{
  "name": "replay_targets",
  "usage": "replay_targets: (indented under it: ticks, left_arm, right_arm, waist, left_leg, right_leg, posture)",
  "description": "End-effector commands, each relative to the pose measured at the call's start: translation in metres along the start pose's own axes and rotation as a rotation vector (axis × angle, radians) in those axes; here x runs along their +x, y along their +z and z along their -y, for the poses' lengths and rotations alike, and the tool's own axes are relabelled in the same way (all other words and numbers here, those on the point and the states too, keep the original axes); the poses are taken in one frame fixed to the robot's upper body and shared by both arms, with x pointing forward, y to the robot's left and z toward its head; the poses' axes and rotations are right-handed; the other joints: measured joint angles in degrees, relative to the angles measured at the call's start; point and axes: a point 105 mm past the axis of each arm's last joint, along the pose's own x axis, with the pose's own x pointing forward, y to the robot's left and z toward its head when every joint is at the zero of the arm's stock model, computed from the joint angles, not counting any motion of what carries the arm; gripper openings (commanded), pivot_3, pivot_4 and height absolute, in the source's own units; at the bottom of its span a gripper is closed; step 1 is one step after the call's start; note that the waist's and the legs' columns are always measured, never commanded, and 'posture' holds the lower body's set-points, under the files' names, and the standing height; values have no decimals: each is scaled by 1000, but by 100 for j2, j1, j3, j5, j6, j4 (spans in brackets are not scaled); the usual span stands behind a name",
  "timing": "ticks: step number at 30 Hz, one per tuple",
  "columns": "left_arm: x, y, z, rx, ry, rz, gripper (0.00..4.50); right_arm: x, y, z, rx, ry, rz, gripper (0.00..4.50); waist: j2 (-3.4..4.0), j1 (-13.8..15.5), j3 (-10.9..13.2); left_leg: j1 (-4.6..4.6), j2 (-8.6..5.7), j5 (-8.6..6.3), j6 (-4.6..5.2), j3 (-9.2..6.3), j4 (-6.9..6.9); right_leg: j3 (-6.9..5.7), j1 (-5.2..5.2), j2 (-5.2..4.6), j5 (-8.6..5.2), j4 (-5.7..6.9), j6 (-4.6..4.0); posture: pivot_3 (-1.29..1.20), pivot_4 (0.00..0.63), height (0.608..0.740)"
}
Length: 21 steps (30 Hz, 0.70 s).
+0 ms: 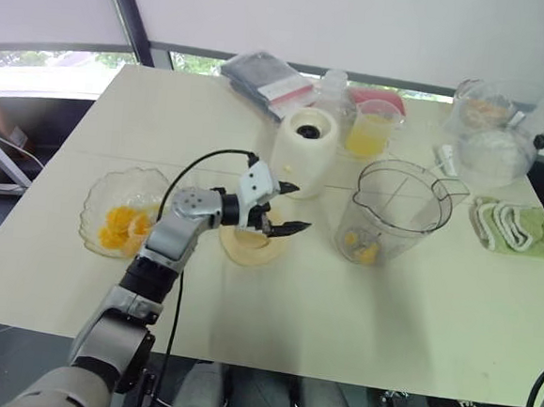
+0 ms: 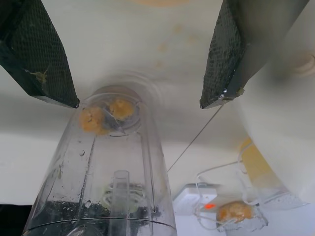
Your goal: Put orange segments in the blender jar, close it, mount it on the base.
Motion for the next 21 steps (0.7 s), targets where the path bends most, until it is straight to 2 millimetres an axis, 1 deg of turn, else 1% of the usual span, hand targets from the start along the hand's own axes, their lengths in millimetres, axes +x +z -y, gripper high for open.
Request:
replay_targets:
  ticks: [1,6,16,21]
  left_arm:
    - [3,12,0,49,-14,27,4101]
    - [4,11,2,49,-21,27,4101]
    - [4,12,1,51,-20,26,4101]
    - [3,12,1,50,-18,28,4101]
  right_arm:
    - [-7,22,-2,-85,2,83,35]
    - [-9,23,-2,-172,6,72,35]
    - [-8,24,-2,-291,17,74,35]
    - [-7,20,-6,-354,35,63,35]
  waist:
    - [0,-9,0]
    - [0,-10,0]
    - [0,-11,0]
    - [0,-10,0]
  left_leg:
    - [0,0,0,0,0,0]
    - [1,0,0,0,0,1]
    - [3,-1,0,0,0,5]
    - [4,-2,0,0,-1,7]
  right_leg:
    - [0,0,0,0,-1,0]
    - [0,0,2,0,4,0]
    - [0,0,4,0,12,0]
    - [0,0,4,0,16,0]
  posture:
    - [0,150,740]
    - [0,150,740]
    - [0,150,740]
    - [0,150,740]
